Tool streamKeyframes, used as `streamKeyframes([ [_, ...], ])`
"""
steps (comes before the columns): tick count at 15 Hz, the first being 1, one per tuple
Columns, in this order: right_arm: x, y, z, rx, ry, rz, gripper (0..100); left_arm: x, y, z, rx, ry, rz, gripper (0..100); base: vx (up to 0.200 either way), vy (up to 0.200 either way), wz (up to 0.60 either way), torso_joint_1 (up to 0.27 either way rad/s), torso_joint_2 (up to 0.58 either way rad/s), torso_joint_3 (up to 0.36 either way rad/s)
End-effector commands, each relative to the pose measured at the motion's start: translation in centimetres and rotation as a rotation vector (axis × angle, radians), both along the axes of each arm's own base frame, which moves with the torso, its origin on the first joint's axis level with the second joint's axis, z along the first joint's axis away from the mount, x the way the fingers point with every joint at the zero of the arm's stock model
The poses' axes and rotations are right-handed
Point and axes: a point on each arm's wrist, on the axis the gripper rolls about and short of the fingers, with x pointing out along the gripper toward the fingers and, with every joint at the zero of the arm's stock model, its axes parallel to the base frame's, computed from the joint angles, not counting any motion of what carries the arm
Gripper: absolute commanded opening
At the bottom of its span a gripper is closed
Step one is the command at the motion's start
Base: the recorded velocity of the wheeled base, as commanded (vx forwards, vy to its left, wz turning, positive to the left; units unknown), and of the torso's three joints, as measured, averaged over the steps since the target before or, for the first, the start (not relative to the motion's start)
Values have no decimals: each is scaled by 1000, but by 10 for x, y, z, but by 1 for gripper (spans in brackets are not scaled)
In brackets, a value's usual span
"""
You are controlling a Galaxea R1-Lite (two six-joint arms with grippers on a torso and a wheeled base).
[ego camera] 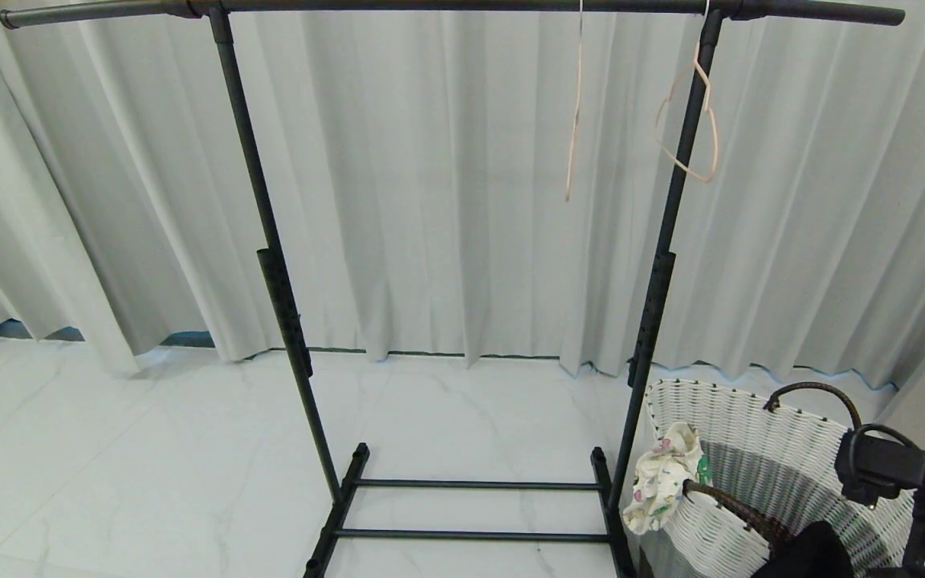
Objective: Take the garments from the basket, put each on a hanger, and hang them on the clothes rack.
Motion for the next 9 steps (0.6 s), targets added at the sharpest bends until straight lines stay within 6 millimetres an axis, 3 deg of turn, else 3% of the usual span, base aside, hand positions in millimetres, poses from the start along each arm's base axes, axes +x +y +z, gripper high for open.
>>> streamKeyframes([
  [1,21,0,-30,-20,160,0,100,0,0,0,0,0,1,100,0,0,0,0,0,0],
  [9,62,0,-69,-19,95,-7,100,0,0,0,0,0,1,100,0,0,0,0,0,0],
])
